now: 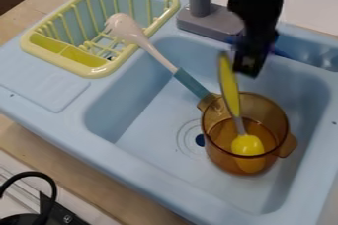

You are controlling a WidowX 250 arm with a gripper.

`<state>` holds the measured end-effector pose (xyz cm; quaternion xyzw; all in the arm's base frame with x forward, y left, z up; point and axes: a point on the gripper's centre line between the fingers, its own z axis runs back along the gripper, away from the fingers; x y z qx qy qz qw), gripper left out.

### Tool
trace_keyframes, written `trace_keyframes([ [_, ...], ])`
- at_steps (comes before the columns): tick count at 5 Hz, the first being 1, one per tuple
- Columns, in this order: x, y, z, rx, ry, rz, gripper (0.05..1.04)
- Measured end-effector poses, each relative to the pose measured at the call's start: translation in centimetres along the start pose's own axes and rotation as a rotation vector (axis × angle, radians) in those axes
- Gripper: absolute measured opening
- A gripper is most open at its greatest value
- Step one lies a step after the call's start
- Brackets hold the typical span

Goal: Put the spoon to the orange pot

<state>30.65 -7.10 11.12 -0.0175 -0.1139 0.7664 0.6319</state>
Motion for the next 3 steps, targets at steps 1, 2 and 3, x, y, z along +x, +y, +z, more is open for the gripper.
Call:
trace_keyframes([
  [1,0.02,-0.05,-0.29,-0.002,0.023,-0.023,0.979],
  [2,0.36,-0.01,-0.32,0.005,0.009,-0.015,0.902],
  [3,0.51,-0.17,-0.18,-0.013,-0.020,-0.005,0.648],
])
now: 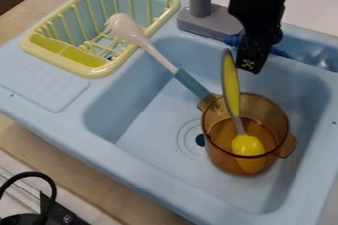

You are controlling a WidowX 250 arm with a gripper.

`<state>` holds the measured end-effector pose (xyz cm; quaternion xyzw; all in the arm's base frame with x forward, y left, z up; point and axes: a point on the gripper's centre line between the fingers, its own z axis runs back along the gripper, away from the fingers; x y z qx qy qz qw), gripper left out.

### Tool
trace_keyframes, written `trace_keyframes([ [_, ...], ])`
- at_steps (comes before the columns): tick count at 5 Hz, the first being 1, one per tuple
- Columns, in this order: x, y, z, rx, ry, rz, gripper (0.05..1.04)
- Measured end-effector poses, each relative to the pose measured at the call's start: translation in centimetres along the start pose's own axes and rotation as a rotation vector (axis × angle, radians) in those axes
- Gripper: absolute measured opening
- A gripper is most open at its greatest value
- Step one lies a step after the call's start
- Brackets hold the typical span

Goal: Put the spoon to the orange pot

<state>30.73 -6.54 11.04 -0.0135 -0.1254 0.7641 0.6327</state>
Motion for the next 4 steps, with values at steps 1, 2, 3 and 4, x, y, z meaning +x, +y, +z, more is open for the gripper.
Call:
trace_keyframes([
  [1,0.1,0.0,0.4,-0.020,-0.006,-0.011,0.401],
  [2,0.2,0.0,0.9,-0.048,-0.004,-0.021,0.295],
  [3,0.4,0.0,2.6,-0.108,0.029,-0.020,0.272],
  [4,0.0,0.3,4.1,-0.161,0.051,-0.048,0.267],
])
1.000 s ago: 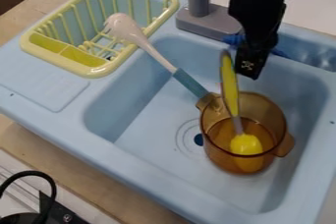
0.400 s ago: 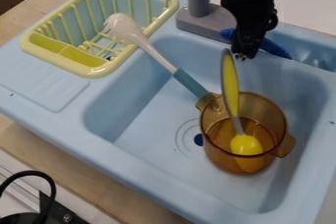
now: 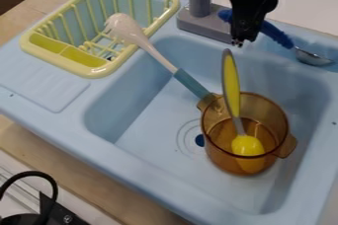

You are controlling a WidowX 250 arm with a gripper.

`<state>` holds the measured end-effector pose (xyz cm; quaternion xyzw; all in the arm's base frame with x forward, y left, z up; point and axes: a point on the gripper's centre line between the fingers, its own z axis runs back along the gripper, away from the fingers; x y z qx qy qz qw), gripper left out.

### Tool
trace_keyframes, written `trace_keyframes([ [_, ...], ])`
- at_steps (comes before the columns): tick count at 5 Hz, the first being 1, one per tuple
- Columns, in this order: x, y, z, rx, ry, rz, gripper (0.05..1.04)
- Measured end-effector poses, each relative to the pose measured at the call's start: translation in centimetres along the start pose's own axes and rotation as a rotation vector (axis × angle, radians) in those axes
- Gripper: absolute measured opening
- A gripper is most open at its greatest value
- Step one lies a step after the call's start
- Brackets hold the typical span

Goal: Put the spoon to the orange pot

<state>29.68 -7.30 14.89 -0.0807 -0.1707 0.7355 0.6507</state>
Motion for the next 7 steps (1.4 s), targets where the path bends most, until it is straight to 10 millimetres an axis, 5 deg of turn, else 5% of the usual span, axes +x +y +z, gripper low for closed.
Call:
trace_keyframes([
  [2,-0.8,1.6,2.6,-0.067,-0.074,-0.025,0.193],
  [5,0.5,5.8,5.5,-0.037,-0.421,0.121,0.192],
  [7,0.7,6.9,4.1,0.012,-0.600,0.111,0.192],
])
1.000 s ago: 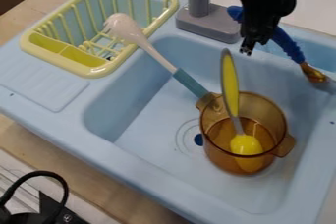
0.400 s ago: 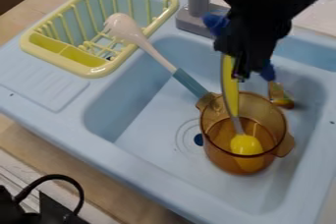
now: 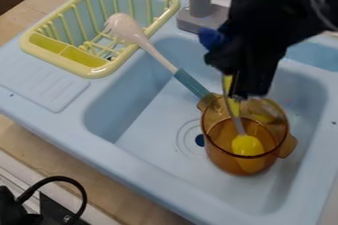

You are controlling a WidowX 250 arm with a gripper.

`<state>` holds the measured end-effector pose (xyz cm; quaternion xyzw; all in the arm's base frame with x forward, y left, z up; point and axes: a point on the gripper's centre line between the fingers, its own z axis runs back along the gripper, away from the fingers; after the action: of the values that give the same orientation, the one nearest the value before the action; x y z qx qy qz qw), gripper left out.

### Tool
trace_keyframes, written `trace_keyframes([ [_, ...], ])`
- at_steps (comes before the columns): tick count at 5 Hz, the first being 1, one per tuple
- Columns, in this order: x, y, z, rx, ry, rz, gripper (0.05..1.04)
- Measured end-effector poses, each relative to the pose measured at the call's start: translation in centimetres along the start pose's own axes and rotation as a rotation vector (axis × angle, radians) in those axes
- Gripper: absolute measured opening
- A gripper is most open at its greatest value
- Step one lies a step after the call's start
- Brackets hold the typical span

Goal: Put the spoon to the orange pot

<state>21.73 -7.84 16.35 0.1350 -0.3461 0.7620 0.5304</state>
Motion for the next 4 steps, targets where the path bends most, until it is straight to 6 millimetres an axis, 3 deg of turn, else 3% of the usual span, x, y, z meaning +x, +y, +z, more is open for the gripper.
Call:
trace_keyframes([
  [1,-0.1,-0.1,-0.5,0.013,-0.018,-0.003,0.192],
  [4,-3.6,-0.6,-2.3,0.037,-0.051,-0.151,0.192],
])
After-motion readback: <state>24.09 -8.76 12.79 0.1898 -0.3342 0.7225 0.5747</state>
